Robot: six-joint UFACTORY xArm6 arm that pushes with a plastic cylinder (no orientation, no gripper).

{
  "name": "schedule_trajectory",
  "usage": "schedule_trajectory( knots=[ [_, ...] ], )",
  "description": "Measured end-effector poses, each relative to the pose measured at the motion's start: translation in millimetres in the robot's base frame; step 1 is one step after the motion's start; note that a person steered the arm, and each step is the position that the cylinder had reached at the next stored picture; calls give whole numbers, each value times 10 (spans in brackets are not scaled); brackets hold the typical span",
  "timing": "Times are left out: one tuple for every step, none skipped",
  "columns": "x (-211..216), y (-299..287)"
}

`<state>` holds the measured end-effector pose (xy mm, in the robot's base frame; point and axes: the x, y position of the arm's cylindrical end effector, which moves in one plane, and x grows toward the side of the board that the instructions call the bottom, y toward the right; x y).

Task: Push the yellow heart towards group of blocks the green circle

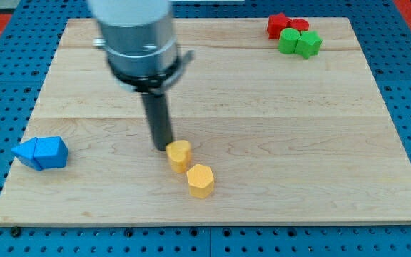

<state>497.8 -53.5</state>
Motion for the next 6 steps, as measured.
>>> schedule_trajectory(
  knots=[
    [43,-563],
    [480,-378],
    [397,140],
    [-189,633],
    [-422,1335],
    [-219,1117]
  ],
)
